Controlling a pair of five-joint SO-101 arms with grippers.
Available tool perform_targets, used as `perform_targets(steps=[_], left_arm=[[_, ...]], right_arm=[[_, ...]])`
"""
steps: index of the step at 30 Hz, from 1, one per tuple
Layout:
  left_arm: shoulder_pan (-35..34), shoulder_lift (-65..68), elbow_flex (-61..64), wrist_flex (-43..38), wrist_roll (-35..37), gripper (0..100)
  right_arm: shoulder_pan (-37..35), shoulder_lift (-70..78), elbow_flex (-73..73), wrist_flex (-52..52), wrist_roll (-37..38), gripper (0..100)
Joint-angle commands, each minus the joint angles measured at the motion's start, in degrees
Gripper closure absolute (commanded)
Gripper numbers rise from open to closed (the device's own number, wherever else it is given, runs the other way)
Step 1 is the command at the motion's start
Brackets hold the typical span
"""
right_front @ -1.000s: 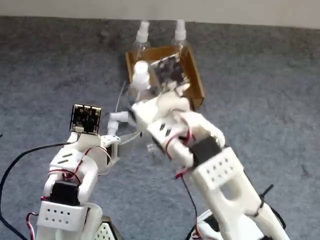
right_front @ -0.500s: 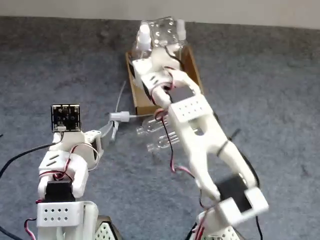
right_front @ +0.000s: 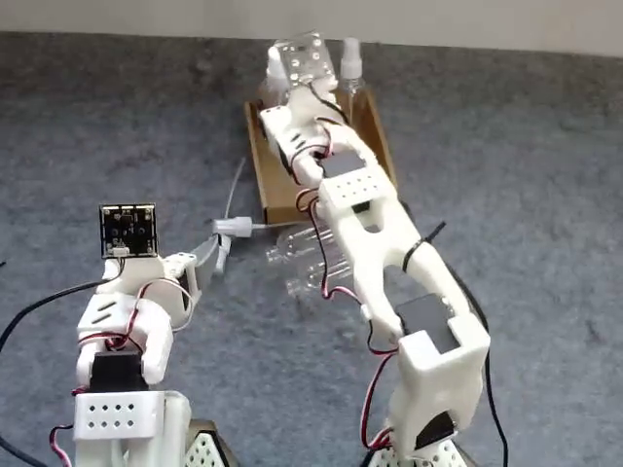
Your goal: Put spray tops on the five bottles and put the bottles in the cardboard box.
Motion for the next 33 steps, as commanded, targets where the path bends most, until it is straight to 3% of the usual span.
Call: perform_targets(steps=[1, 20, 26, 33], left_arm=[[-0.13, -0.48, -0.48, -1.49, 0.26, 75], [-0.13, -0.48, -0.48, -1.49, 0.26, 75], [-0.13, -0.48, -0.48, -1.49, 0.26, 75], [-0.13, -0.48, -0.48, -1.49, 0.18, 75]], right_arm=[[1.10, -0.84, 1.10, -4.79, -0.62, 99.5], [-1.54, -0.84, 9.45, -5.67, -0.70, 99.5], [-1.54, -0.75, 9.45, -5.76, -6.77, 99.5], [-1.54, -0.13, 9.63, -7.52, -6.68, 99.5]])
